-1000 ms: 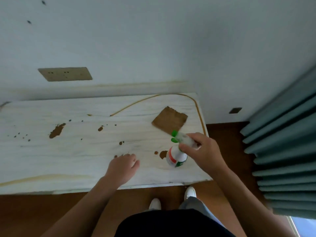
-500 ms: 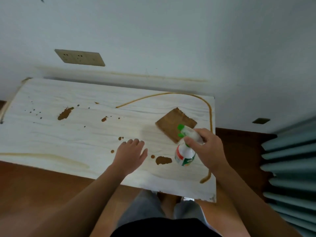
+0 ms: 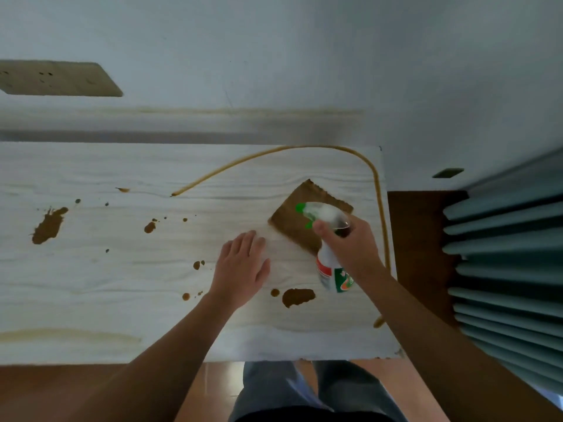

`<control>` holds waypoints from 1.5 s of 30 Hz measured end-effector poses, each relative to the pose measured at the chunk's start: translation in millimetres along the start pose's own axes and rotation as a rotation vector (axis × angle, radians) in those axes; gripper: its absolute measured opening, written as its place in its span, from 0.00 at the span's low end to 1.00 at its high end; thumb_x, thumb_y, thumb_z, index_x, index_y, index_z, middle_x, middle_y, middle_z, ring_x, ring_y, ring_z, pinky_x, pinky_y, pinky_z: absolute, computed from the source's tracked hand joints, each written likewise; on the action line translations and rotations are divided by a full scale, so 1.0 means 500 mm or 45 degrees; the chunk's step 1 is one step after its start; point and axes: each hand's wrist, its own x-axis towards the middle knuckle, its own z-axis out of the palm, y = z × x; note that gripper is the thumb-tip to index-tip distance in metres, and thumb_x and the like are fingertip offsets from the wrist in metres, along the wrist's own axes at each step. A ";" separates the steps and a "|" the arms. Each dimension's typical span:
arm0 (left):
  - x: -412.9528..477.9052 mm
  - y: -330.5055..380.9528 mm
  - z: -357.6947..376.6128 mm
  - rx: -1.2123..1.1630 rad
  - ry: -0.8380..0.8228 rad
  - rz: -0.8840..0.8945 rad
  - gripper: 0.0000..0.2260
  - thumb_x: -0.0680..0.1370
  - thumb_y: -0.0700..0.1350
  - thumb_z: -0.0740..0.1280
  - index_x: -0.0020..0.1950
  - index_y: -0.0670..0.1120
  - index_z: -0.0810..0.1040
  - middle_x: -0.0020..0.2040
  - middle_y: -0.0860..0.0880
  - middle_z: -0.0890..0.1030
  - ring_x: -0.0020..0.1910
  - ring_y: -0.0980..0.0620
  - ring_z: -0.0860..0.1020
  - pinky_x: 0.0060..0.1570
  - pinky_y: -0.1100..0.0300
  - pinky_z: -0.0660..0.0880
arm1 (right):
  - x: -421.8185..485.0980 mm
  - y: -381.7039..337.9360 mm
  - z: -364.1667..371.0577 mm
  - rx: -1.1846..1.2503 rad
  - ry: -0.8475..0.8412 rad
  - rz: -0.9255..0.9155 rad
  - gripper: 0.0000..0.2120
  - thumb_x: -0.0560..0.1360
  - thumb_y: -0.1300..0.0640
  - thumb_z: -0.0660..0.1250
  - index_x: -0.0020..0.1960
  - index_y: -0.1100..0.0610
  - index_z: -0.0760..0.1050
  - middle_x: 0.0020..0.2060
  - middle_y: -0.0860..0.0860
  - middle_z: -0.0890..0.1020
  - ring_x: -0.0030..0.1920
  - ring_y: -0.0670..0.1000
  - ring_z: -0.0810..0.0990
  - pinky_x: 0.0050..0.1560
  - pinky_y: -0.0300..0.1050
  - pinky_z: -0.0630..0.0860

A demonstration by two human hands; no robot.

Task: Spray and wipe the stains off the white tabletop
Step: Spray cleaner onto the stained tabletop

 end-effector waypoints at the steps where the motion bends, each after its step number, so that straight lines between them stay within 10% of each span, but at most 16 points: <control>1: -0.002 0.000 0.009 -0.009 -0.025 0.012 0.21 0.82 0.56 0.55 0.69 0.45 0.73 0.71 0.40 0.76 0.69 0.39 0.76 0.62 0.45 0.76 | 0.006 -0.002 0.008 0.006 -0.003 0.019 0.16 0.68 0.31 0.68 0.46 0.41 0.77 0.39 0.47 0.84 0.40 0.45 0.82 0.43 0.43 0.81; 10: -0.024 -0.024 0.051 -0.049 -0.108 0.054 0.26 0.83 0.59 0.55 0.76 0.45 0.70 0.78 0.40 0.69 0.77 0.39 0.68 0.72 0.43 0.71 | 0.046 0.006 0.063 -0.075 -0.074 0.030 0.26 0.74 0.35 0.67 0.43 0.60 0.78 0.32 0.61 0.81 0.32 0.60 0.81 0.36 0.58 0.79; 17: -0.031 -0.027 0.072 -0.072 -0.081 0.056 0.28 0.84 0.59 0.55 0.78 0.44 0.68 0.80 0.39 0.67 0.79 0.39 0.65 0.75 0.42 0.66 | 0.019 0.050 0.048 -0.061 -0.054 0.228 0.13 0.78 0.43 0.69 0.50 0.54 0.77 0.30 0.49 0.79 0.24 0.40 0.76 0.28 0.32 0.73; 38: -0.040 -0.035 0.096 -0.137 -0.020 0.052 0.29 0.84 0.60 0.54 0.81 0.45 0.64 0.82 0.41 0.61 0.82 0.41 0.60 0.79 0.43 0.59 | -0.097 0.100 -0.019 0.021 0.207 0.397 0.13 0.78 0.45 0.67 0.45 0.54 0.79 0.37 0.58 0.84 0.29 0.53 0.78 0.36 0.49 0.78; 45: -0.039 -0.036 0.095 -0.143 -0.001 0.061 0.30 0.84 0.60 0.53 0.81 0.45 0.64 0.82 0.40 0.62 0.82 0.41 0.60 0.79 0.43 0.58 | -0.113 0.093 -0.036 0.162 0.285 0.431 0.11 0.79 0.49 0.68 0.45 0.57 0.77 0.34 0.54 0.81 0.27 0.48 0.76 0.30 0.41 0.76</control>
